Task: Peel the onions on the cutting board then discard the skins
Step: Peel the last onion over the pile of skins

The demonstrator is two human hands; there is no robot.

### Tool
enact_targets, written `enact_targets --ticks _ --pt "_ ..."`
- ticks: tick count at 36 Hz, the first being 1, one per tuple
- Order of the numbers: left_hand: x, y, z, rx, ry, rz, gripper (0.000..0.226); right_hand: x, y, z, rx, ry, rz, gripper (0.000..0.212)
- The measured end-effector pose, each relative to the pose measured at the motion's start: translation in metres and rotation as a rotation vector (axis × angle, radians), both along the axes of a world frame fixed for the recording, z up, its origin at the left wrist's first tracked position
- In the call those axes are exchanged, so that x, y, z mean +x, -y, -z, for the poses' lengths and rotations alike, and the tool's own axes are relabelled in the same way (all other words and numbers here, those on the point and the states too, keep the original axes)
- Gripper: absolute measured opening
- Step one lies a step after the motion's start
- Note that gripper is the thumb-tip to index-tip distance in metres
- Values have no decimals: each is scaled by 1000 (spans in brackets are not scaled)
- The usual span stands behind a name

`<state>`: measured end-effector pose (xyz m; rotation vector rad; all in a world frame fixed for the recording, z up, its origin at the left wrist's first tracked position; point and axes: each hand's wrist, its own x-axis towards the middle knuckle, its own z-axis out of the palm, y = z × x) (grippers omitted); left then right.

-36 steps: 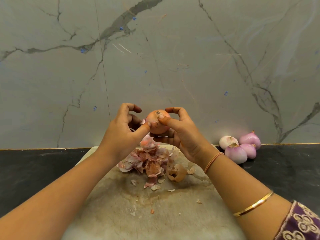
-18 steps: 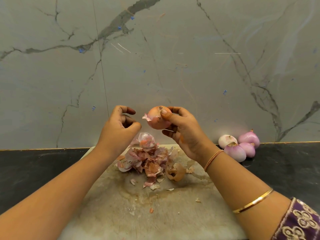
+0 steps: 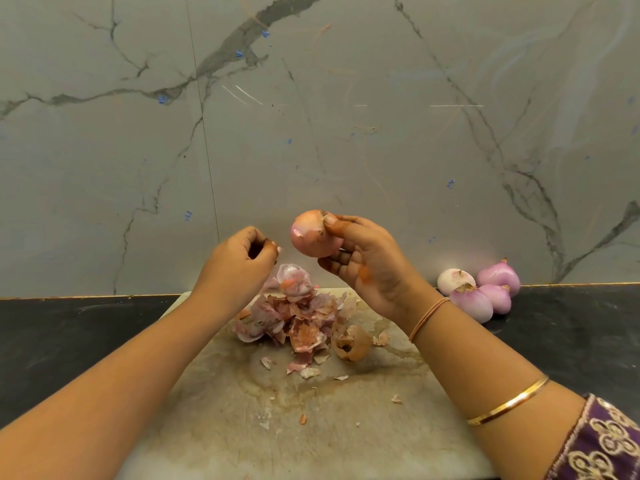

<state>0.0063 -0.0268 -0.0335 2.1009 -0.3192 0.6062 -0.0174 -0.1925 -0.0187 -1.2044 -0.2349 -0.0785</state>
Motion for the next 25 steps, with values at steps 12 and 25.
enact_targets --ticks 12,25 --pt "-13 3 -5 -22 336 262 30 0 3 2 -47 -101 -2 21" --pt "-8 2 -4 85 391 256 18 -1 0 2 -69 -170 -10 37"
